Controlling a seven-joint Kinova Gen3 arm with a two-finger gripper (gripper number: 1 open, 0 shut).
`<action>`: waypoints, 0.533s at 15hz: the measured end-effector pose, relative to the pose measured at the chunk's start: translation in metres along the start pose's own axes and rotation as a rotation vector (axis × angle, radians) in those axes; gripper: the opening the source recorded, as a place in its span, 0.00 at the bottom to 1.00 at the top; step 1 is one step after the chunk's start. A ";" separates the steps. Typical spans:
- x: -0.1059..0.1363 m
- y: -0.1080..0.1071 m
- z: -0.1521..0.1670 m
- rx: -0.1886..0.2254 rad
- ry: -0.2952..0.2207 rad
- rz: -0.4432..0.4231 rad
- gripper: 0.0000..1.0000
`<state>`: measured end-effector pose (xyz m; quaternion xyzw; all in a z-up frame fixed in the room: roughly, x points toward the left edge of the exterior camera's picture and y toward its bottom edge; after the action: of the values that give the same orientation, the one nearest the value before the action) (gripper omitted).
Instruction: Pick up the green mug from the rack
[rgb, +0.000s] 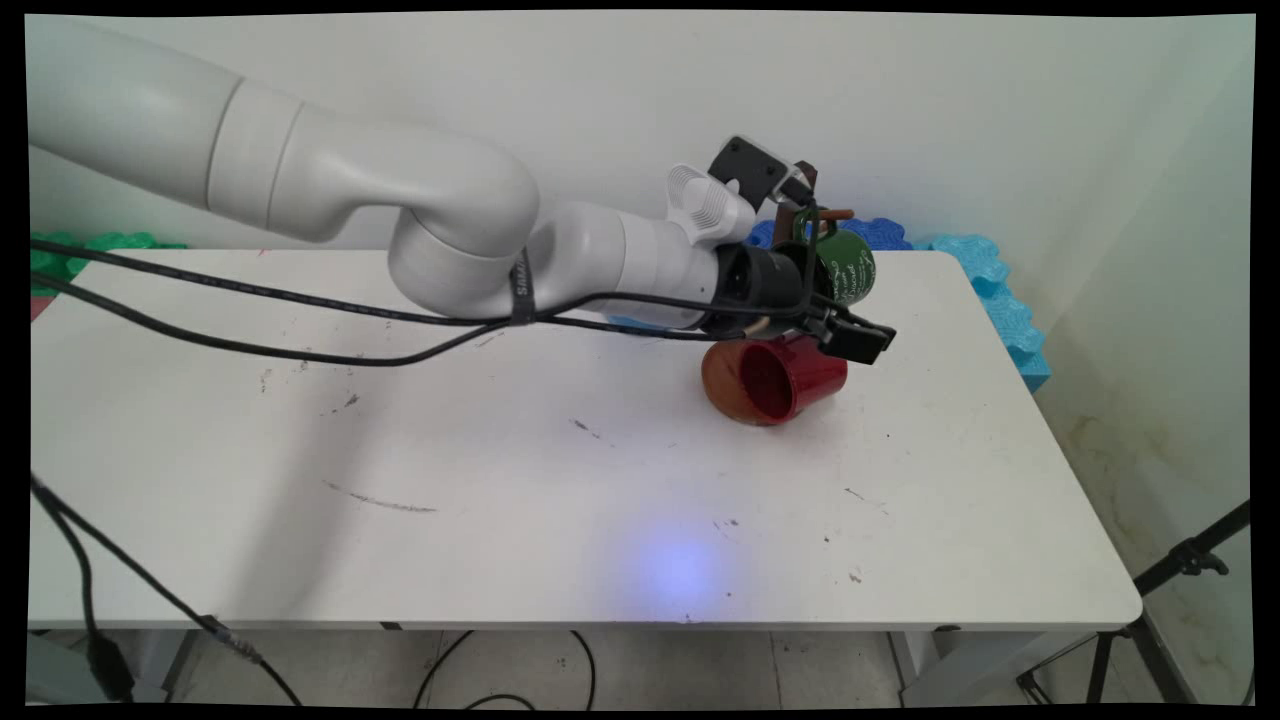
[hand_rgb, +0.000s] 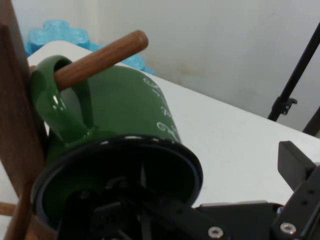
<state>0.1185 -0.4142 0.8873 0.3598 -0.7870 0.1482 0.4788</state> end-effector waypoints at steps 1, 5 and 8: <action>-0.001 0.000 0.002 0.000 0.007 -0.001 1.00; -0.006 0.001 0.010 0.004 0.030 -0.001 1.00; -0.009 0.000 0.016 0.009 0.043 0.000 1.00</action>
<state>0.1108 -0.4195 0.8716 0.3589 -0.7758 0.1593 0.4938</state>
